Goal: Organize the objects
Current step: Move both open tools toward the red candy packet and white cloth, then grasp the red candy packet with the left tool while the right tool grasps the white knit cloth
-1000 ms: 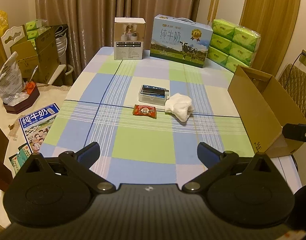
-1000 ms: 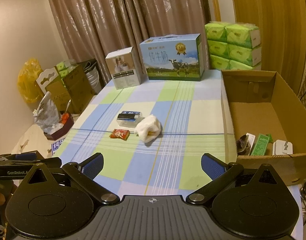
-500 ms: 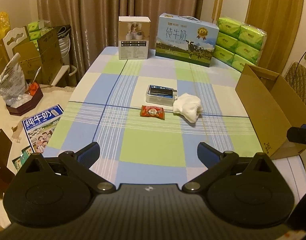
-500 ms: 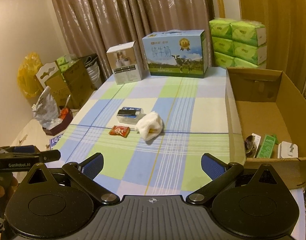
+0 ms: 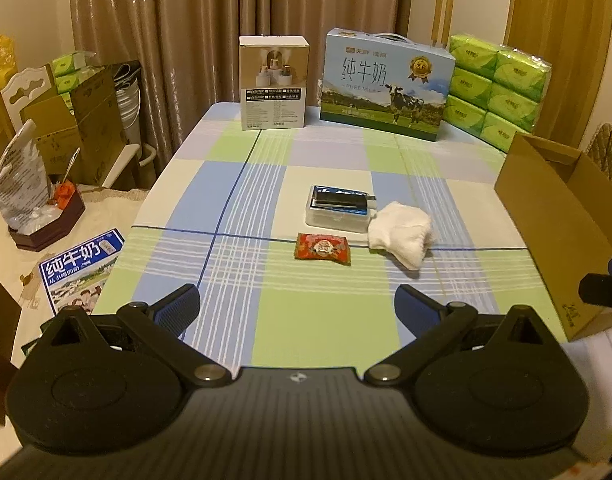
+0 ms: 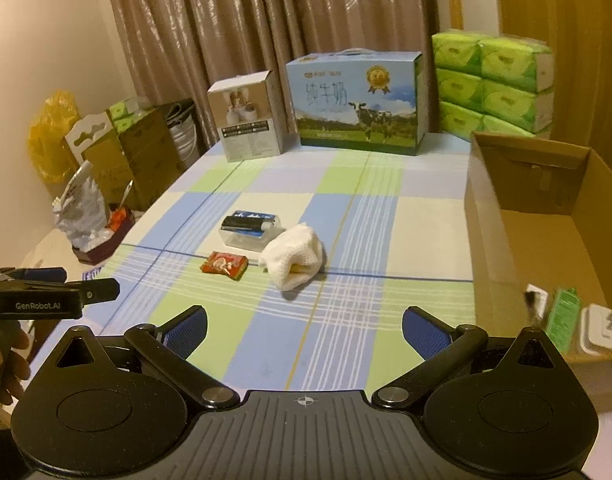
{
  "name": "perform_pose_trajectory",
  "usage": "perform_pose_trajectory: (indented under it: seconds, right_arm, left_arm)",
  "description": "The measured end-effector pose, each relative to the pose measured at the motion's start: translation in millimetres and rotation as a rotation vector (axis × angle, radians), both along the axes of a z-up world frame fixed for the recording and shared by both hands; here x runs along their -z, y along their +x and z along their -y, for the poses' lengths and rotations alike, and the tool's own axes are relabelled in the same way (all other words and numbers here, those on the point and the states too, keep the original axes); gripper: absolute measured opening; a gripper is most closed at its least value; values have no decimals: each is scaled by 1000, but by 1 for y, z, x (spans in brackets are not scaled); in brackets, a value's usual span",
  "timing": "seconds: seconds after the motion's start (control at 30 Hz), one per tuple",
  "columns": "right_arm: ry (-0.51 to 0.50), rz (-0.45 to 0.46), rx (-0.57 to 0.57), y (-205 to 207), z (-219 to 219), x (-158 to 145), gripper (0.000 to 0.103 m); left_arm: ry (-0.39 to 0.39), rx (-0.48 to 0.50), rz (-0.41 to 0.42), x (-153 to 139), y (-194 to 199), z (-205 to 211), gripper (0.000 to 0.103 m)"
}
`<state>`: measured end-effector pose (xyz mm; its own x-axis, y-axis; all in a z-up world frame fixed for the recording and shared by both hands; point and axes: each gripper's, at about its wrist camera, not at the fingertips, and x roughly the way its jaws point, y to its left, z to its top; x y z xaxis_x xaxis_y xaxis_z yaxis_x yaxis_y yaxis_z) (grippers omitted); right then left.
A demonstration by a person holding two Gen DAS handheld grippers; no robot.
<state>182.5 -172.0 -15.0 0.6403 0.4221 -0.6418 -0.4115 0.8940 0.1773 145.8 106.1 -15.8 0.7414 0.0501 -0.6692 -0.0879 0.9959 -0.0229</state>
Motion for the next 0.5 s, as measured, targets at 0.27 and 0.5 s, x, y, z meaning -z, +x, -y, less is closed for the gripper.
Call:
perform_pose_trajectory:
  seconds: [0.27,0.5]
  right_arm:
    - [-14,30,-46,32,-24,27,101]
    - [-45,22,-75,60,-38,54,101]
  left_arm:
    - [30,36,-51,26,37,2,102]
    - [24,46,-70,51,65,4,102]
